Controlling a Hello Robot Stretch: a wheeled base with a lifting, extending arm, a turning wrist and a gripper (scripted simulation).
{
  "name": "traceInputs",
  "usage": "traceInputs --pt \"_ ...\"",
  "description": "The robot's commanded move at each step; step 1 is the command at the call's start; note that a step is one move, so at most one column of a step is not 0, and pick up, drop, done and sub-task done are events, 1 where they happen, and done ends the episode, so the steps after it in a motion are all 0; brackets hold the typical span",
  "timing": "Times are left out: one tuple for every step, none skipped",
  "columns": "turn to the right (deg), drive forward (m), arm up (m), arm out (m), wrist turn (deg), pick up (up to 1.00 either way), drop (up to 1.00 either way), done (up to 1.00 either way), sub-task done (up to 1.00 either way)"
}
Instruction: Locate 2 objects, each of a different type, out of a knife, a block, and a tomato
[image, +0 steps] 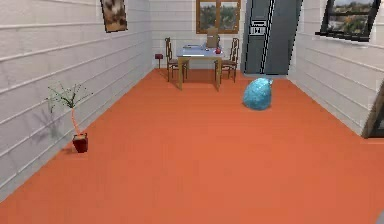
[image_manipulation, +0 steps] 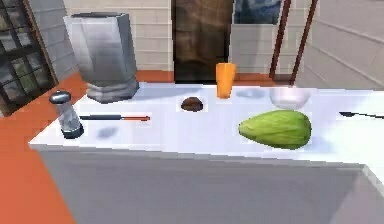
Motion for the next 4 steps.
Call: traceInputs --pt "0.0 0.85 0.00 0.00 0.0 0.00 0.00 0.00 0.00" --pt "6.0 0.00 0.00 0.00 0.0 0.00 0.00 0.00 0.00" --pt "0.0 1.00 0.00 0.00 0.0 0.00 0.00 0.00 0.00" --pt "0.0 1.00 0.00 0.00 0.0 0.00 0.00 0.00 0.00"
